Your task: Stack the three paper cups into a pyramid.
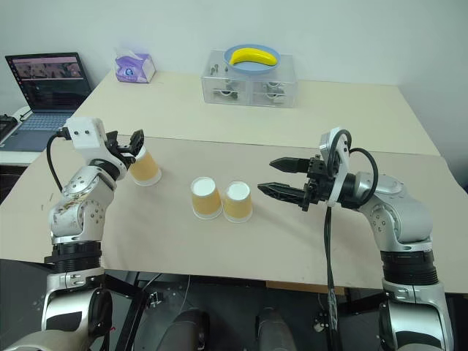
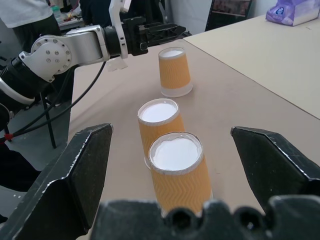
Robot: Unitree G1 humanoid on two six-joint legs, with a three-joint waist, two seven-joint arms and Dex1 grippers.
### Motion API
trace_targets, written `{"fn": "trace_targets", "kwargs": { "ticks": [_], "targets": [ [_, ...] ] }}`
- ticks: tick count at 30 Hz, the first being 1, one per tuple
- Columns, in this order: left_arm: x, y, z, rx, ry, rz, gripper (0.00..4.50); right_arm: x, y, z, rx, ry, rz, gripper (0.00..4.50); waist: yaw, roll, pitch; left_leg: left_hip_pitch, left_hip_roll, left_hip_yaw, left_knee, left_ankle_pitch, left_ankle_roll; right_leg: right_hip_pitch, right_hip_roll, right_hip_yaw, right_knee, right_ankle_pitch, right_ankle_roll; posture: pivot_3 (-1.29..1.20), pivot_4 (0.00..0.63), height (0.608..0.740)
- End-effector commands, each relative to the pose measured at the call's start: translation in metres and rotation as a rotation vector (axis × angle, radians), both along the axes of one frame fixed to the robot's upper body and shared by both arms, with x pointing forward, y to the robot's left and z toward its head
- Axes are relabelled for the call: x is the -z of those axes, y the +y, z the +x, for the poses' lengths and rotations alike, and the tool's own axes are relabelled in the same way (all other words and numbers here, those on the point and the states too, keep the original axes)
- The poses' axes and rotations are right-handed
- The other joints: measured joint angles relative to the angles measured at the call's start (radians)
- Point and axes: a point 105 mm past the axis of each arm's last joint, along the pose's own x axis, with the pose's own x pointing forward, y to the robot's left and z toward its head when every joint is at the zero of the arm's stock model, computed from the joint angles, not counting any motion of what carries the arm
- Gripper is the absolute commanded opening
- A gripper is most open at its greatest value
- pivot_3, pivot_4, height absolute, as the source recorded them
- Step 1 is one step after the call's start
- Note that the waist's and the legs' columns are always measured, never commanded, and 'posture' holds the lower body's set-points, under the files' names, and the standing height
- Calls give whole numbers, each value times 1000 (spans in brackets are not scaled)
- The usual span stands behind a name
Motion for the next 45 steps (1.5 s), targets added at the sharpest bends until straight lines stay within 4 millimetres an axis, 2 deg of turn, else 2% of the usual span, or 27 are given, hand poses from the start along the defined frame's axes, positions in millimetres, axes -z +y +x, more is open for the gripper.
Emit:
{"fn": "trace_targets", "kwargs": {
  "ticks": [1, 2, 11, 42, 45],
  "targets": [
    [-5, 1, -2, -5, -9, 4, 4168, -15, -3, -5, -3, -51, 25, 4500, 0, 0, 0, 0, 0, 0, 0, 0, 0, 0, 0, 0, 0, 0, 0, 0, 150, 694],
    [-3, 0, -1, -7, 4, 27, 4489, -15, -3, -5, -2, -50, 24, 4500, 0, 0, 0, 0, 0, 0, 0, 0, 0, 0, 0, 0, 0, 0, 0, 0, 150, 694],
    [13, -2, -4, -14, 57, 73, 4489, -13, -4, -5, 0, -46, 28, 4500, 0, 0, 0, 0, 0, 0, 0, 0, 0, 0, 0, 0, 0, 0, 0, 0, 150, 694],
    [33, 1, 1, -31, 129, 105, 4489, -13, -7, -4, 18, -54, 21, 4500, 0, 0, 0, 0, 0, 0, 0, 0, 0, 0, 0, 0, 0, 0, 0, 0, 150, 694],
    [32, 0, 2, -29, 121, 103, 3746, -12, -7, -4, 18, -55, 19, 4500, 0, 0, 0, 0, 0, 0, 0, 0, 0, 0, 0, 0, 0, 0, 0, 0, 150, 694]
  ]
}}
